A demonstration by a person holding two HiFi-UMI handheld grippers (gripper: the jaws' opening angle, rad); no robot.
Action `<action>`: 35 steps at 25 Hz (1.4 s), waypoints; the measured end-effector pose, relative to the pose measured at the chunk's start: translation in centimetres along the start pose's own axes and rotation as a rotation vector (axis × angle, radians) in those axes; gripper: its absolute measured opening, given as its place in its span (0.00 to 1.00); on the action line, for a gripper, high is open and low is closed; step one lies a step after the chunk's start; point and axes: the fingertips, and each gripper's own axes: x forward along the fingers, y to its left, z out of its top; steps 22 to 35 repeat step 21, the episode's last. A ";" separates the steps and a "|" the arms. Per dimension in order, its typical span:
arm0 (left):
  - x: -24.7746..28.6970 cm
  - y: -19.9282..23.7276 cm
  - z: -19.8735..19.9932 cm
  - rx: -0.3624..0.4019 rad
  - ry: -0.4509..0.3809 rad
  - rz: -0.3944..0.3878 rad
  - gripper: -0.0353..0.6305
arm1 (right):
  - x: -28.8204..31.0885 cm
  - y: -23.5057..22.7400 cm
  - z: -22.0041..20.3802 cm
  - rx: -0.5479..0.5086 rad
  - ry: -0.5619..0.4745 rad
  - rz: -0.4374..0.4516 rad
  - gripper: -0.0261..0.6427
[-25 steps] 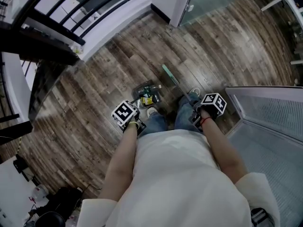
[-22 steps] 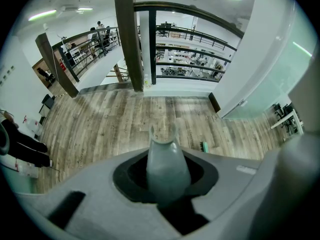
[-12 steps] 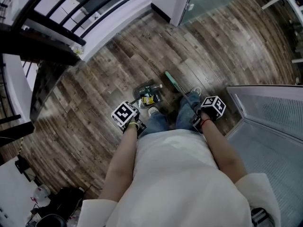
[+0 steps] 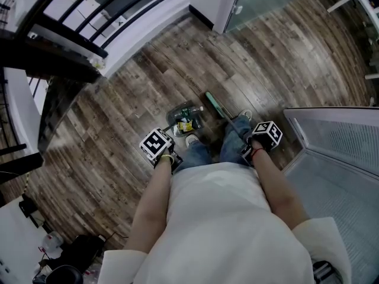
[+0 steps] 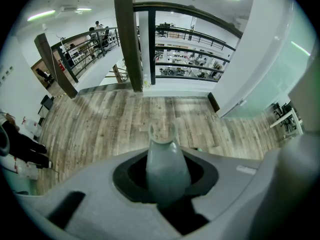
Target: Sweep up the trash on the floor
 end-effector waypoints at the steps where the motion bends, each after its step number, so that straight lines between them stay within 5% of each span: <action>1: 0.0 0.0 0.0 0.000 0.001 -0.001 0.19 | 0.0 0.1 -0.1 -0.009 0.000 -0.004 0.19; 35: 0.1 0.3 -0.3 0.003 -0.002 -0.008 0.19 | 0.3 -0.1 -0.2 -0.040 0.005 -0.005 0.19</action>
